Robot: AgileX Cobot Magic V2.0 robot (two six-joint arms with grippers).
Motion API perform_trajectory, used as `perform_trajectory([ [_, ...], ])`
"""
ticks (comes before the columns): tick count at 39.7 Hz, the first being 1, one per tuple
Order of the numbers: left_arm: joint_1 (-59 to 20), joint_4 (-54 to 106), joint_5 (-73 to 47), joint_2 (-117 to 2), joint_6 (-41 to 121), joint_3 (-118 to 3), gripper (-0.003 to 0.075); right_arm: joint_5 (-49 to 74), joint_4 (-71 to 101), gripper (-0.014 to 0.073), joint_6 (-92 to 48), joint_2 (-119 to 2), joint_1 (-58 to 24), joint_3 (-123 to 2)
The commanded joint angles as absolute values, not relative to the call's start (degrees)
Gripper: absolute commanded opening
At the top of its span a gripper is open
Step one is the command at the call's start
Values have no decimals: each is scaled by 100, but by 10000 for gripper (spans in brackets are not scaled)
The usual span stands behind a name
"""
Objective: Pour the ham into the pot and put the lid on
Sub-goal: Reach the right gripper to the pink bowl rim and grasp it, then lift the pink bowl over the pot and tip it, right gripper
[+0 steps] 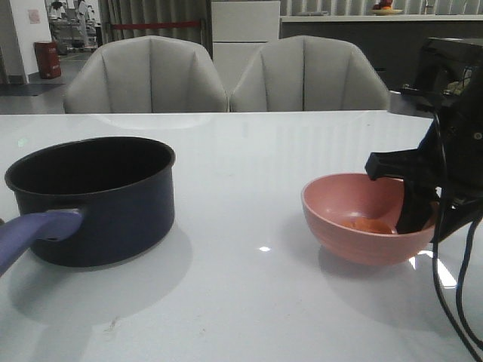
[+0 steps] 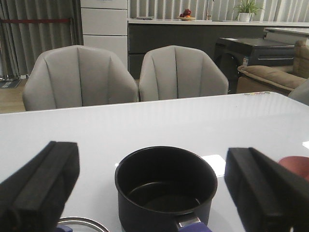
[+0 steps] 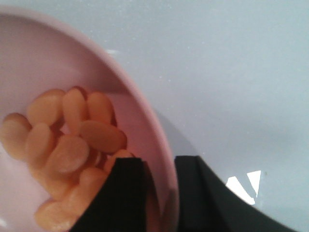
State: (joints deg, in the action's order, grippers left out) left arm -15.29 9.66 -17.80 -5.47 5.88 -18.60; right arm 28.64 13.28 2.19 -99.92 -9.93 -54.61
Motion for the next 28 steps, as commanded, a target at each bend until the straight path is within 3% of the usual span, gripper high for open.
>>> perform_trajectory([
  [1, -1565, 1032, -1334, -612, 573, -1998, 648, 2623, 1375, 127, 199, -9720, -959, -5627],
  [16, -1565, 1032, -1334, -612, 573, -1998, 648, 2641, 1389, 137, 94, -9648, -966, -5854],
  [28, -1565, 1032, -1334, -612, 573, -1998, 648, 2008, 1376, 137, -271, -8982, -1807, -6698],
])
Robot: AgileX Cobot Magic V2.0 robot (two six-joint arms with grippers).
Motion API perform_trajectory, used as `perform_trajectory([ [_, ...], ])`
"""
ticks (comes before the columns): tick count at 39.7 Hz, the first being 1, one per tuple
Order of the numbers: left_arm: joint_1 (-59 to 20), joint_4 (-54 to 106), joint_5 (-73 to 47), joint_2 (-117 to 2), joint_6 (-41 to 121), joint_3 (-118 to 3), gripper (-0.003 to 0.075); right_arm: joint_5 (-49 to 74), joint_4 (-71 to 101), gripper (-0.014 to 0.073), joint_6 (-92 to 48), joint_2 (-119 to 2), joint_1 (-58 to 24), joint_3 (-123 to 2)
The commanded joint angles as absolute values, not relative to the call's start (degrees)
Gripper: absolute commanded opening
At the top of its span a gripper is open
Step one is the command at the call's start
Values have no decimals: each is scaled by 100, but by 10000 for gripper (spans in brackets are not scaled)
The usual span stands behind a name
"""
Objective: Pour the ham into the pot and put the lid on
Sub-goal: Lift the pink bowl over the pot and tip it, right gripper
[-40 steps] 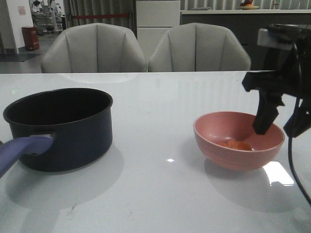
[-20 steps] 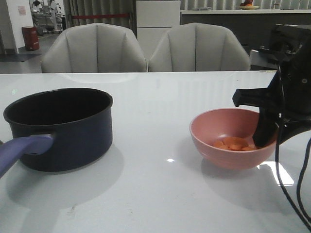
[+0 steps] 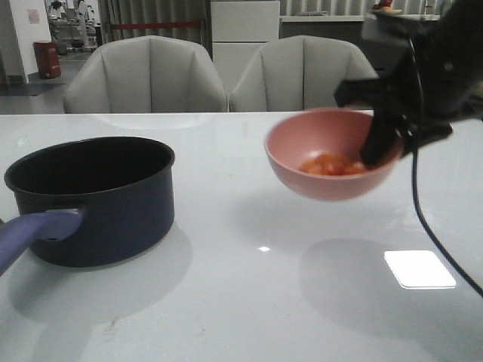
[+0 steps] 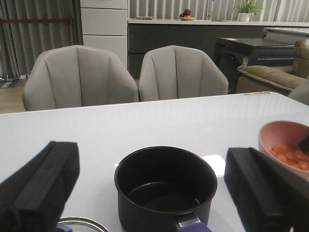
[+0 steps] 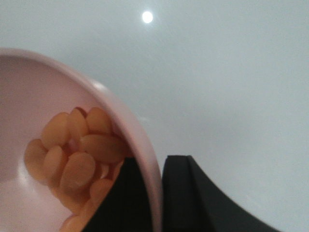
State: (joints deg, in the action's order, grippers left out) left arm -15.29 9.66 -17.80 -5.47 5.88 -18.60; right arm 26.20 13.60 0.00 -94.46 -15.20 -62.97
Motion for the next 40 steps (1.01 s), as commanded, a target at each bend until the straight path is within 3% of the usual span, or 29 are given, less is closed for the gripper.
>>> perform_trajectory([
  [1, -1565, 1032, -1334, -612, 573, -1998, 648, 1862, 1365, 137, -385, -8952, -1937, -6760],
  [17, -1565, 1051, -1334, -612, 573, -1998, 648, -1051, 596, 137, -1593, -9152, -3534, -7062],
  [30, -1565, 1051, -1342, -612, 573, -1962, 648, -3273, 607, 137, -3184, -10031, -4087, -7062],
  [40, -1565, 1051, -1342, -612, 573, -1962, 648, -5770, 1221, 137, -5041, -10880, -4556, -7062],
])
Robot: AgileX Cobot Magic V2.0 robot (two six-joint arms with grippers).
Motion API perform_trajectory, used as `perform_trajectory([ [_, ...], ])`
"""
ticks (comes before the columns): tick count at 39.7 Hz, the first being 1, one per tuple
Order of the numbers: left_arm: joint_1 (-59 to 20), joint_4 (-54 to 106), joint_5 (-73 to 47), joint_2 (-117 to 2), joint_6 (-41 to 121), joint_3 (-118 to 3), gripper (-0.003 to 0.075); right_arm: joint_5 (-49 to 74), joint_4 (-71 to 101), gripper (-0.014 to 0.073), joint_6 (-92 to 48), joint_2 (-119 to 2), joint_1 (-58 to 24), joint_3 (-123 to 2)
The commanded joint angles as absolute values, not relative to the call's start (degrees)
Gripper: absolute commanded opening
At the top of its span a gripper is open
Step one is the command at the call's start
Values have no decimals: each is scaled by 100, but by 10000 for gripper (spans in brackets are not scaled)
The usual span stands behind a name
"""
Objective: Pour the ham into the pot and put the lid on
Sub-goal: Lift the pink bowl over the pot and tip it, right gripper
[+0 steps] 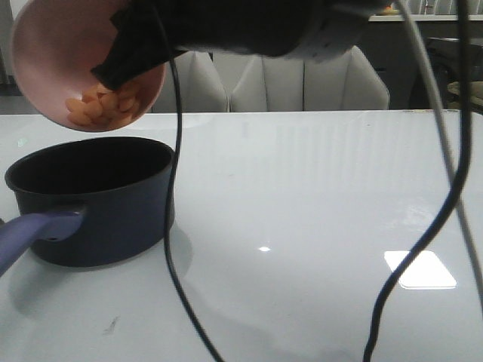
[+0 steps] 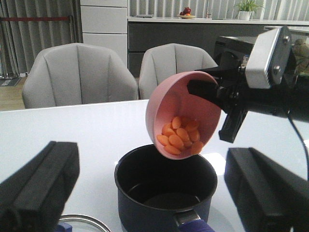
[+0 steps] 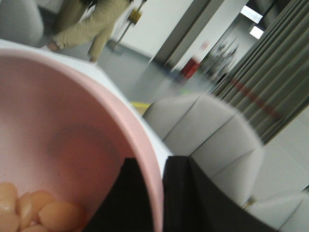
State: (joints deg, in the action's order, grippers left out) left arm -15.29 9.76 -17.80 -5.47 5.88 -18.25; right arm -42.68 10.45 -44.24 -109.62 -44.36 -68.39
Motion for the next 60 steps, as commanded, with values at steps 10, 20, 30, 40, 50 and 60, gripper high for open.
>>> perform_trajectory([
  [10, -1565, 1051, -1342, -612, 573, -1962, 648, -7304, 1221, 137, -5148, -11349, -4650, -7027],
  [20, -1565, 1079, -1342, -612, 573, -1962, 648, -7456, 1129, 137, -5173, -11378, -4650, -7027],
  [30, -1565, 1079, -1342, -612, 573, -1962, 648, -7195, 1584, 137, -4317, -11378, -4650, -7098],
  [40, -1565, 1079, -1342, -612, 573, -1962, 648, -6027, 2855, 137, -3116, -11302, -4626, -7099],
  [50, -1565, 1079, -1342, -612, 573, -1962, 648, -3439, 3805, 137, -2951, -10647, -4538, -7110],
  [60, -1565, 1079, -1342, -612, 573, -1962, 648, -283, 3941, 137, -2989, -9765, -3853, -7110],
])
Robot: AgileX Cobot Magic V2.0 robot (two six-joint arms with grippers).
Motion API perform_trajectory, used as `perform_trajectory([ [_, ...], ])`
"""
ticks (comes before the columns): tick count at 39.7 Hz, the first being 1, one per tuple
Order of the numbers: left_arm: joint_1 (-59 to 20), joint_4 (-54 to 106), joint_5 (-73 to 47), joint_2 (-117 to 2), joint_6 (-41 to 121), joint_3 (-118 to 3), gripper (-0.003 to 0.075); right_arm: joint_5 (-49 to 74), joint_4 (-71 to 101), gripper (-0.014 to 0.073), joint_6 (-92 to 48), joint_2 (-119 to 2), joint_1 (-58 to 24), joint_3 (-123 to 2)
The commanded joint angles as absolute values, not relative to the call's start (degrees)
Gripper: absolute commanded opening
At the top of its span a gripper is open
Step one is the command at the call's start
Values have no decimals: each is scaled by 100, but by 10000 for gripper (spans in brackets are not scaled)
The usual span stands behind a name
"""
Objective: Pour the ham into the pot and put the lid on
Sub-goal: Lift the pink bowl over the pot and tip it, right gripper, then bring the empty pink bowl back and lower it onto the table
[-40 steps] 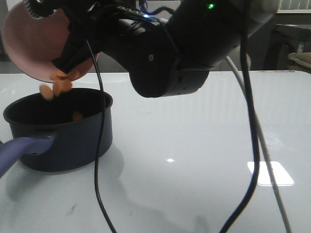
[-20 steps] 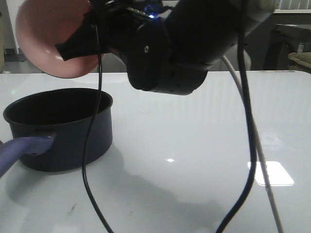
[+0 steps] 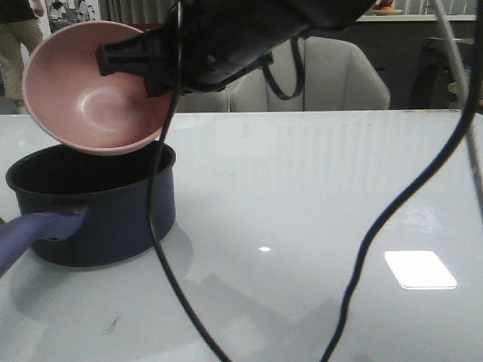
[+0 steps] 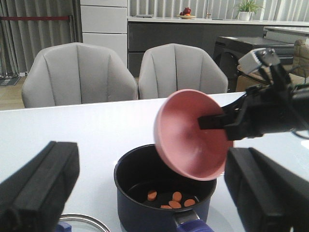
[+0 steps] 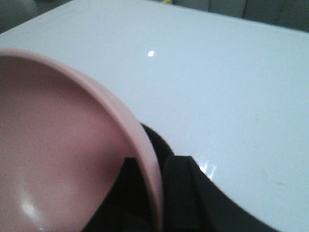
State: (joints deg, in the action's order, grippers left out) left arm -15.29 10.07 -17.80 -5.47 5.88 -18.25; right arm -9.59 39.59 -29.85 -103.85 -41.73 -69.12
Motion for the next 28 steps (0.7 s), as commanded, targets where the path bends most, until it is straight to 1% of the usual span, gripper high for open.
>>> perform_trajectory([
  [1, -1565, 1079, -1342, -612, 573, -1962, 648, 0, 3934, 137, -3026, -9666, -3764, -7110],
  [7, -1565, 1079, -1342, -612, 573, -1962, 648, 1431, 3778, 137, -3191, -9163, -3096, -7110],
  [12, -1565, 1079, -1342, -612, 573, -1962, 648, 2378, 3185, 137, -2991, -8902, -2552, -7110],
  [16, -1565, 1079, -1342, -612, 573, -1962, 648, 3020, 2216, 137, -2342, -8857, -2145, -7103],
  [21, -1565, 1079, -1342, -612, 573, -1962, 648, 3642, 937, 137, -1102, -8876, -1825, -7103],
  [24, -1565, 1079, -1342, -612, 573, -1962, 648, 3974, 729, 137, -673, -8897, -1624, -7103],
  [28, -1565, 1079, -1342, -612, 573, -1962, 648, 4316, 724, 137, -606, -8971, -1297, -7098],
])
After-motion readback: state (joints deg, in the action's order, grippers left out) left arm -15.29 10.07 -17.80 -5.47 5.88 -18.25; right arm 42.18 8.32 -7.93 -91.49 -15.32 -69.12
